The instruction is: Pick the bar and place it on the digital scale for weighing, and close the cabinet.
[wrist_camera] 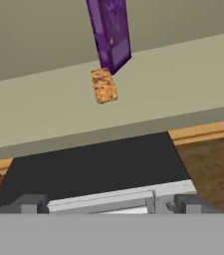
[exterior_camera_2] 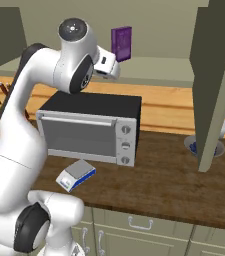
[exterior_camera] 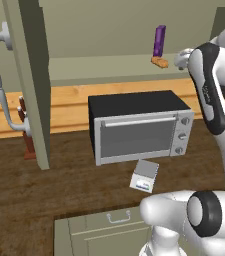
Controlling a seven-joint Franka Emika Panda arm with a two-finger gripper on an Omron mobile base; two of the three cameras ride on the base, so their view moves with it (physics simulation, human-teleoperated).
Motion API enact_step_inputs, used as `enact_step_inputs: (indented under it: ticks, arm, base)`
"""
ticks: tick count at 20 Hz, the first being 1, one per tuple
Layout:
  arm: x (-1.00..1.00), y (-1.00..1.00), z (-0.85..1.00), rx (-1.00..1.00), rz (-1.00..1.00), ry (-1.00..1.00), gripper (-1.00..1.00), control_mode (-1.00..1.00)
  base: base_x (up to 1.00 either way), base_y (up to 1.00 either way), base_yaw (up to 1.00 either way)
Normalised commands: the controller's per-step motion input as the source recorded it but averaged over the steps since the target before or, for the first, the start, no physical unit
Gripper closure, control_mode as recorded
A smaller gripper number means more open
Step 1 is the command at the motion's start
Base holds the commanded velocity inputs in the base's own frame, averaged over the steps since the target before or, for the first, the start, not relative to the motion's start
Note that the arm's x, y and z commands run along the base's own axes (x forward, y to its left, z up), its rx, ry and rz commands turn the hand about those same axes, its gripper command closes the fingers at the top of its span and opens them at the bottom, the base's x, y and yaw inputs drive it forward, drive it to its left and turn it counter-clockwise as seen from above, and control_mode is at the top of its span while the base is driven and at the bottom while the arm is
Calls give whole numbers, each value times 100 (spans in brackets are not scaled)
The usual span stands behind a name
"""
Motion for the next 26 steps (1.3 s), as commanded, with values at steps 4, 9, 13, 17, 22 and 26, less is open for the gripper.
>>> enact_step_inputs:
  ticks: [4, 9, 13, 17, 22, 26]
  arm:
    - [66, 3, -18, -2, 0, 0, -100, -100]
    - [50, 0, -32, -5, 0, 0, -100, -100]
    - [62, 0, -14, -1, 0, 1, -100, -100]
    - [71, 0, -6, -1, 0, 1, -100, -100]
    - [70, 0, -1, -2, 0, 0, -100, -100]
    - [68, 0, 0, -2, 0, 0, -100, -100]
  base:
    - [0, 0, 0]
    - [0, 0, 0]
    - [0, 0, 0]
    - [0, 0, 0]
    - [0, 0, 0]
    - [0, 0, 0]
